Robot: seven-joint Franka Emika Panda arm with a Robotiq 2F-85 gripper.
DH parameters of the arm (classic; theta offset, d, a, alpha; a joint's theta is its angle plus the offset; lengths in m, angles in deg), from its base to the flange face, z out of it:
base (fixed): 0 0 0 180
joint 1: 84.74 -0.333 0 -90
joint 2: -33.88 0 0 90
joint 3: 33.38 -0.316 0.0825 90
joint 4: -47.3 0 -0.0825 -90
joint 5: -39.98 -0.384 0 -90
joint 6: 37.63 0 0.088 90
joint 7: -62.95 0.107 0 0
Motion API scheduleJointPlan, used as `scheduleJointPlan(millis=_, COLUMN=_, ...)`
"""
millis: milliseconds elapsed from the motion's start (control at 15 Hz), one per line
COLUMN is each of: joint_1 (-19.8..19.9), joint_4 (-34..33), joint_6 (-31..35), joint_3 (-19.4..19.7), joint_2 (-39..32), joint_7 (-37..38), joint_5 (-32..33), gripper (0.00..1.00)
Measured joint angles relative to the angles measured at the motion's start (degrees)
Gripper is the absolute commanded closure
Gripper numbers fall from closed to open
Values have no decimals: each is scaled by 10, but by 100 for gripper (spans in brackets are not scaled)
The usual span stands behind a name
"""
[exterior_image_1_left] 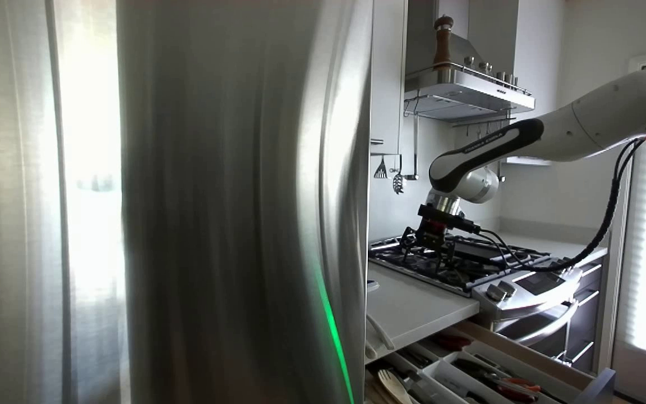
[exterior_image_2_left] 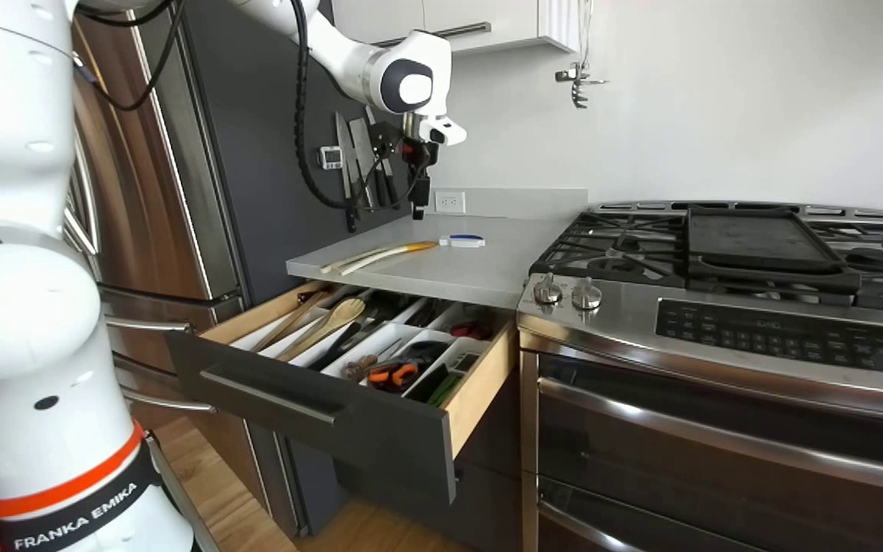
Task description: Put the white and blue object in the open drawer
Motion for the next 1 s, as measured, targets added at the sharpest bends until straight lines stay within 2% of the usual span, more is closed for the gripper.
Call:
scheduleJointPlan(millis=600, joint_1=-1, joint_4=-7, joint_6=0, joint_3=1, joint_2=-3, joint_7=15, joint_5=5, gripper=0)
scheduleJointPlan(millis=800, joint_1=-13, joint_4=-33, joint_6=-1, joint_3=1, joint_2=-29, joint_7=75, joint_5=35, gripper=0)
scheduleJointPlan(millis=1000, joint_1=-39, joint_4=-92, joint_6=-1, joint_3=2, joint_2=-88, joint_7=160, joint_5=67, gripper=0)
